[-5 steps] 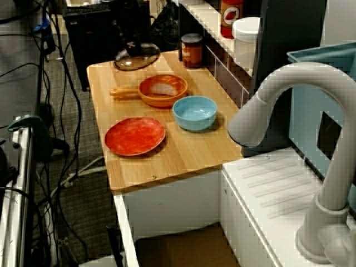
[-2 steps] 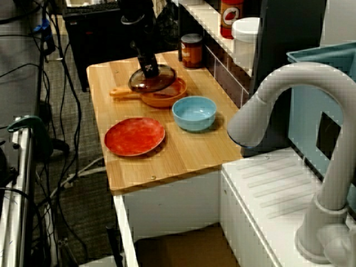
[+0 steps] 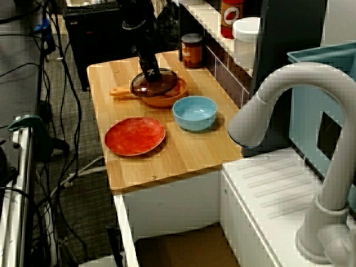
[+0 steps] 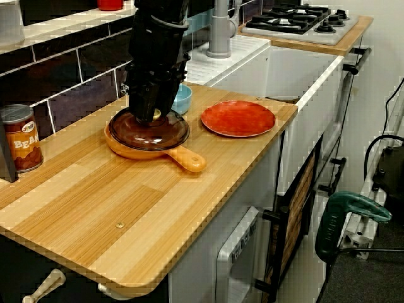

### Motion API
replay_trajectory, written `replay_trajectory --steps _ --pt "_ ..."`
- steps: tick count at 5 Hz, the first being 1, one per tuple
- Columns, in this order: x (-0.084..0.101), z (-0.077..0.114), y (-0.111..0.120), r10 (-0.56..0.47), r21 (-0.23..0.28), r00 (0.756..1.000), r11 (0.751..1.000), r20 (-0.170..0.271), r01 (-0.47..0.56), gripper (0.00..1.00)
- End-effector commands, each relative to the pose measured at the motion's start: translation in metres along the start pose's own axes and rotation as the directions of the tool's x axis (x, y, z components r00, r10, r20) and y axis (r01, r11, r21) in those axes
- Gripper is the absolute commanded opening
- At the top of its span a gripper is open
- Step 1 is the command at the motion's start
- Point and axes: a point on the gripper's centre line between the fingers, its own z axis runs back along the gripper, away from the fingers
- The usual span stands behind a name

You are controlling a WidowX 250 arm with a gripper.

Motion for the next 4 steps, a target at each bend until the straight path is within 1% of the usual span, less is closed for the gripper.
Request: replay_trajectory --steps 1,2,3,4 --pt "0.0253 0.0071 0.0133 0.024 0.009 0.999 1.0 0.029 -0.025 0.0" --pt "0.0291 0.0057 0.0093 0.026 0.021 0.999 0.999 0.03 -0.027 0.0" --pt "0.0281 0.0 0.0103 0.04 0.013 0.999 0.999 0.016 -0.04 0.68" --pt "0.0262 0.0047 0.0177 0.038 0.007 0.999 0.999 0.02 -0.038 1.0"
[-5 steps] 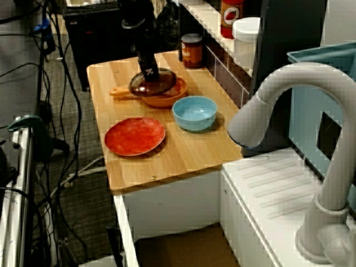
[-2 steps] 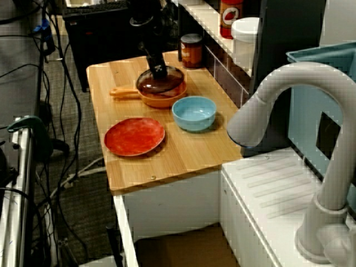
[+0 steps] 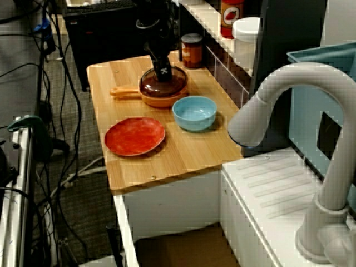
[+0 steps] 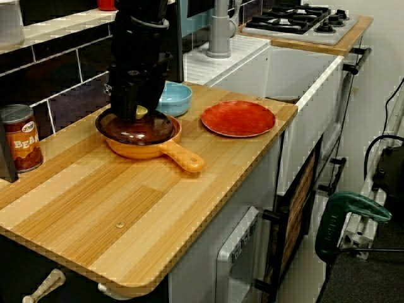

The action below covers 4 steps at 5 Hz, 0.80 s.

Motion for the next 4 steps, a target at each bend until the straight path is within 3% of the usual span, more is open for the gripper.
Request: replay_trajectory --steps 1,2,4 --pt "0.007 0.022 0.026 0.025 -0.011 0.998 1.0 0.053 -0.024 1.0" --pt "0.012 0.026 0.039 0.069 -0.04 0.997 0.997 0.02 -0.069 1.0" --pt "0.007 0.038 0.065 0.111 -0.076 0.993 0.991 0.035 -0.108 1.0"
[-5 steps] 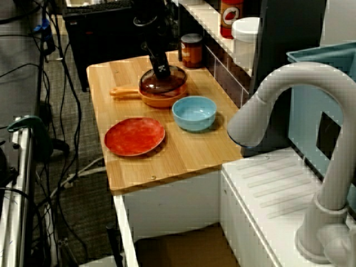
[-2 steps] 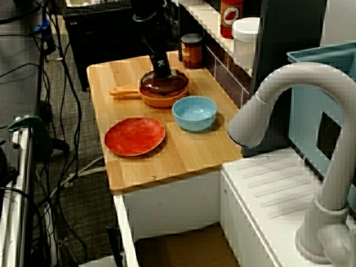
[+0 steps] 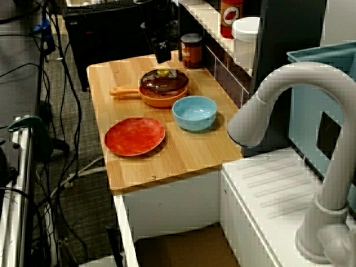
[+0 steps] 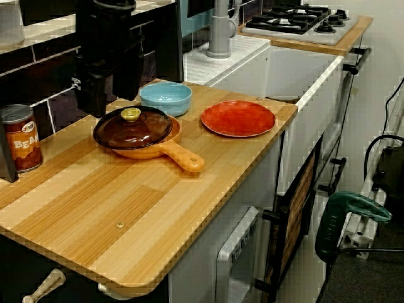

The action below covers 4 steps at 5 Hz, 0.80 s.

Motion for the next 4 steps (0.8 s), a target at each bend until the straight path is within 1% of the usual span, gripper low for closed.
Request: replay_trajectory --steps 1,2,3,4 --pt "-0.001 0.006 0.044 0.011 0.069 0.998 0.998 0.057 -0.015 1.0" --pt "0.003 -0.015 0.063 0.027 0.073 1.0 0.997 0.008 -0.027 1.0" --pt "-0.001 -0.017 0.06 0.011 0.069 1.0 0.998 -0.007 -0.01 1.0" --pt "-0.003 -0.016 0.05 -0.016 0.061 1.0 0.998 -0.011 0.017 1.0"
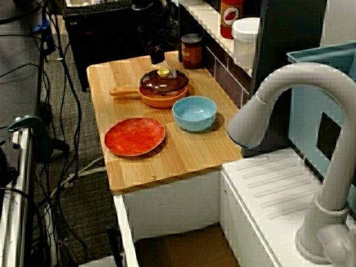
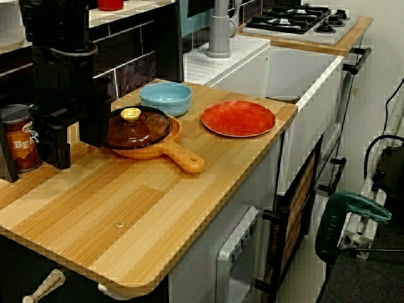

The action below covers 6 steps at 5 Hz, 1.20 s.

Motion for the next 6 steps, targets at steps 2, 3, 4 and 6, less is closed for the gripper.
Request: replay_trajectory --steps 2,3,4,6 --pt "0.008 0.028 0.005 -0.051 -0.052 0.999 0.997 -0.015 0.05 1.0" --pt "0.008 0.046 0.009 -0.093 -0.08 0.996 0.993 -0.019 0.091 1.0" --pt "0.001 0.063 0.014 -0.149 -0.109 0.989 0.983 -0.011 0.147 1.0" --pt "-0.016 0.059 -0.007 -0.232 -0.068 0.973 0.97 0.002 0.232 1.0"
